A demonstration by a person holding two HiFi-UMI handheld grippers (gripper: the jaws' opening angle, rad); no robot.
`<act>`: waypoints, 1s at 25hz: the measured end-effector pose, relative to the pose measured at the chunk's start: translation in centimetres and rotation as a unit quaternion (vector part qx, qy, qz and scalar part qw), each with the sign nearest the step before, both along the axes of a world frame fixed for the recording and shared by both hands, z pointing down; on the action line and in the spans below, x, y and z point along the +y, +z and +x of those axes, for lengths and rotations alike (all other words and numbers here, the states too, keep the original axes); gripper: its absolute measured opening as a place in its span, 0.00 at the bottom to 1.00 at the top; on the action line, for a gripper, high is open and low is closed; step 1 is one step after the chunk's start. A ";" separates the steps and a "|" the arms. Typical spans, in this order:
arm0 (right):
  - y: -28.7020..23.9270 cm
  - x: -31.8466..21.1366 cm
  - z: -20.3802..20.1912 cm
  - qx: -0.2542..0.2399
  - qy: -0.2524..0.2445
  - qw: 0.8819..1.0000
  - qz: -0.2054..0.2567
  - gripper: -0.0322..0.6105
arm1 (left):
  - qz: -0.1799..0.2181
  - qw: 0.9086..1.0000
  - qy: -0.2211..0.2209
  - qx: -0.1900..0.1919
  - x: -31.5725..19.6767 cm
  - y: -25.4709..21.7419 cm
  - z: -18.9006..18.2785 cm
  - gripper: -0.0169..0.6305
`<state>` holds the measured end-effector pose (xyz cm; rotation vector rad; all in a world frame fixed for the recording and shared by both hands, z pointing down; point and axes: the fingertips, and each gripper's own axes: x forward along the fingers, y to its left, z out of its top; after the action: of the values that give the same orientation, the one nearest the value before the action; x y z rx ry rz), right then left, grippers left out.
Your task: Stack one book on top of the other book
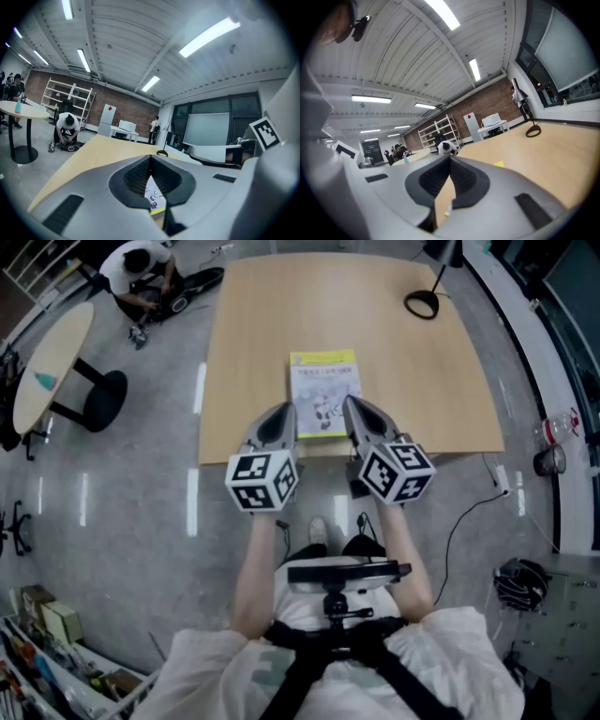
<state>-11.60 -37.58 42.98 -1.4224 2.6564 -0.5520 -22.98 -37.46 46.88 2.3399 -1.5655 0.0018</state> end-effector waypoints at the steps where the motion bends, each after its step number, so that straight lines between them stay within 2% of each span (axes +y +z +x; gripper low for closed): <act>1: -0.2 0.7 -0.4 0.005 -0.006 1.000 0.004 0.04 | 0.004 1.000 -0.005 0.004 0.5 -0.3 -0.4 0.04; 6: -0.9 4.3 0.1 -0.003 -0.007 1.000 0.015 0.04 | 0.025 1.000 -0.011 0.000 3.9 -1.8 -0.3 0.04; 12: -1.5 11.6 1.7 -0.004 0.000 0.999 0.033 0.04 | 0.035 0.999 -0.022 0.000 11.2 -2.2 -0.2 0.04; 17: -0.9 19.4 2.9 -0.003 -0.008 0.999 0.043 0.04 | 0.048 0.998 -0.035 -0.001 19.5 -1.9 0.8 0.04; 21: -0.5 26.3 3.6 -0.008 -0.002 0.999 0.038 0.04 | 0.030 0.999 -0.028 -0.027 27.4 -0.6 1.6 0.04; 25: -0.5 32.0 4.1 -0.006 -0.006 0.999 0.032 0.04 | 0.031 0.999 -0.032 -0.024 33.5 -1.2 2.0 0.04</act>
<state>-7.52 -5.60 42.46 -1.3822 2.6493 -0.4693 -20.95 -3.93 45.68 2.3508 -1.6859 -0.0057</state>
